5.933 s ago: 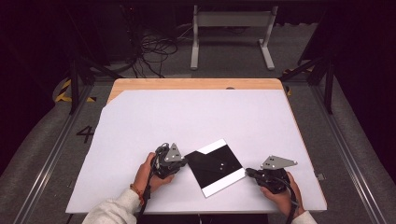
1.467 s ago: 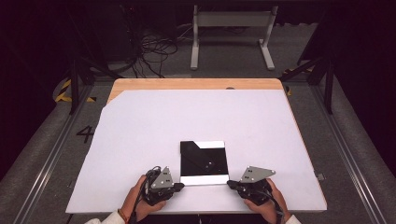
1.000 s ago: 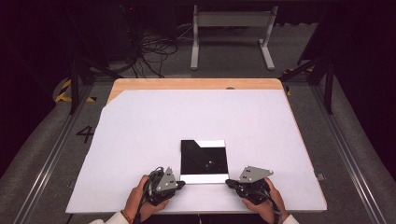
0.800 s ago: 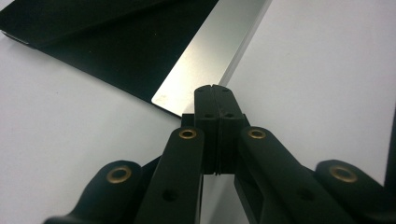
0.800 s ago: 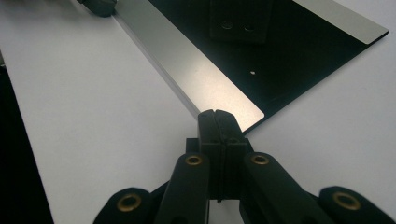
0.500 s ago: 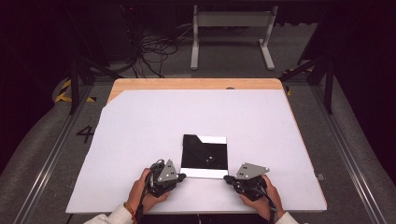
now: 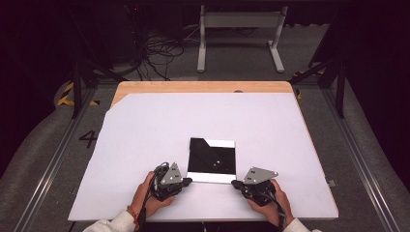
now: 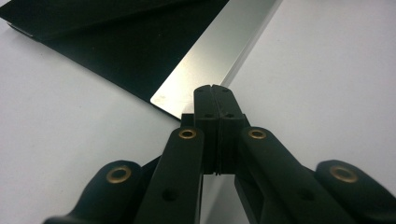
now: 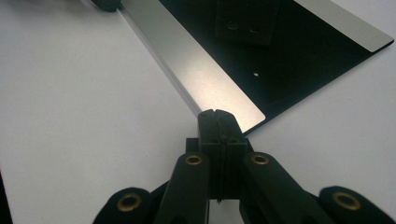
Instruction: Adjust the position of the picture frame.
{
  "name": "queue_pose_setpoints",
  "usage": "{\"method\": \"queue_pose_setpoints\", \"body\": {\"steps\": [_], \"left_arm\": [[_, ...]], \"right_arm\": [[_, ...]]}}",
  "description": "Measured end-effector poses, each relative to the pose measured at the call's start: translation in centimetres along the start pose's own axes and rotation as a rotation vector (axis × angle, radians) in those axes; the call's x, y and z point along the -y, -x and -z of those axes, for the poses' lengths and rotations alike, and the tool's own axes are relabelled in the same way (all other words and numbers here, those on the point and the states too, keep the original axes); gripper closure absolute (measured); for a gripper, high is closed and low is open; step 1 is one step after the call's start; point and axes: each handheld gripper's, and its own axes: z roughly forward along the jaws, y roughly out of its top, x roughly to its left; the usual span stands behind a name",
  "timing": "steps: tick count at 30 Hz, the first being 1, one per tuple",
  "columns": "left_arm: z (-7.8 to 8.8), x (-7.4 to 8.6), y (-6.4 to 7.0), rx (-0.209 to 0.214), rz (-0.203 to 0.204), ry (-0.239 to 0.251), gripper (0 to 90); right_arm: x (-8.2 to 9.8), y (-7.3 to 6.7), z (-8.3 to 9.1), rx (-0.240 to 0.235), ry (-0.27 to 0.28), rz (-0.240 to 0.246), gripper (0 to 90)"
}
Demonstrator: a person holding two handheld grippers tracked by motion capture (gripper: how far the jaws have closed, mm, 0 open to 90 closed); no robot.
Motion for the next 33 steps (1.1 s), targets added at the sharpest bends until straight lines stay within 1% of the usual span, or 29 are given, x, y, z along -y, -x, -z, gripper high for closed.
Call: {"method": "queue_pose_setpoints", "body": {"steps": [1,2,4,5,6,8,9,10,12,13,14,15,16,17,18,20,21,22,23,24,26,27,29,31,33], "left_arm": [[0.2,0.1,0.0,0.0,0.001,0.004,89.6],[0.6,0.1,-0.1,0.002,0.008,0.021,89.5],[1.5,0.3,-0.2,-0.01,0.011,0.044,88.3],[2.1,0.6,-0.6,-0.007,0.025,0.065,88.3],[2.4,0.8,-0.8,-0.011,0.041,0.071,87.9],[2.8,1.1,-1.3,-0.024,0.056,0.069,87.4],[2.8,1.1,-1.3,-0.024,0.056,0.069,86.7],[3.1,1.4,-1.9,-0.034,0.077,0.073,85.6],[3.3,1.4,-2.2,-0.04,0.071,0.071,83.5],[3.5,1.5,-2.6,-0.049,0.081,0.077,82.4],[3.5,1.6,-2.8,-0.051,0.092,0.08,80.4],[3.5,1.6,-2.8,-0.051,0.092,0.08,79.1],[3.6,1.7,-3.0,-0.047,0.099,0.086,79.1],[3.6,1.7,-3.0,-0.047,0.096,0.086,77.6],[3.7,1.7,-3.1,-0.053,0.088,0.083,77.6],[3.9,1.8,-3.3,-0.056,0.082,0.091,75.5],[4.0,1.8,-3.4,-0.063,0.072,0.089,74.9],[4.0,1.8,-3.5,-0.059,0.075,0.09,74.1],[4.1,1.8,-3.6,-0.061,0.072,0.093,71.6],[4.1,1.9,-3.7,-0.063,0.08,0.096,69.0],[4.3,1.9,-4.0,-0.07,0.07,0.097,68.0],[4.4,2.0,-4.0,-0.07,0.076,0.102,66.8],[4.5,2.1,-4.2,-0.083,0.082,0.106,63.2],[4.7,2.2,-4.3,-0.091,0.092,0.11,60.7],[4.8,2.2,-4.4,-0.102,0.082,0.111,57.4]], "right_arm": [[0.0,0.0,0.0,-0.001,0.0,-0.002,90.0],[0.0,0.1,0.0,-0.001,0.0,-0.006,90.0],[0.0,0.2,0.0,-0.005,0.001,-0.011,90.0],[0.0,0.2,-0.1,-0.004,0.001,-0.014,90.0],[0.0,0.3,-0.1,-0.003,0.0,-0.018,90.0],[0.0,0.3,-0.1,-0.002,0.001,-0.019,90.0],[0.0,0.3,-0.1,-0.002,0.001,-0.019,90.0],[0.0,0.3,-0.1,-0.001,0.0,-0.017,90.0],[0.0,0.3,0.0,-0.004,0.002,-0.021,90.0],[0.0,0.3,0.0,-0.002,0.003,-0.021,90.0],[0.0,0.3,0.0,0.001,0.006,-0.021,90.0],[0.0,0.3,0.0,0.001,0.006,-0.021,90.0],[0.1,0.3,0.0,0.0,0.01,-0.021,90.0],[0.2,0.5,0.3,-0.003,0.027,-0.032,90.0],[0.2,0.5,0.3,-0.003,0.027,-0.032,90.0],[0.3,0.6,0.5,-0.008,0.043,-0.039,90.0],[0.4,0.5,0.6,-0.004,0.044,-0.035,90.0],[0.4,0.5,0.6,-0.004,0.041,-0.031,90.0],[0.4,0.4,0.6,-0.002,0.045,-0.023,90.0],[0.4,0.4,0.7,0.0,0.048,-0.018,90.0],[0.4,0.3,0.9,0.01,0.051,-0.005,90.0],[0.4,0.3,0.9,0.015,0.052,0.0,90.0],[0.3,0.4,1.1,0.027,0.058,0.006,90.0],[0.3,0.5,1.4,0.034,0.062,0.004,90.0],[0.3,0.7,1.6,0.041,0.065,-0.001,90.0]]}}
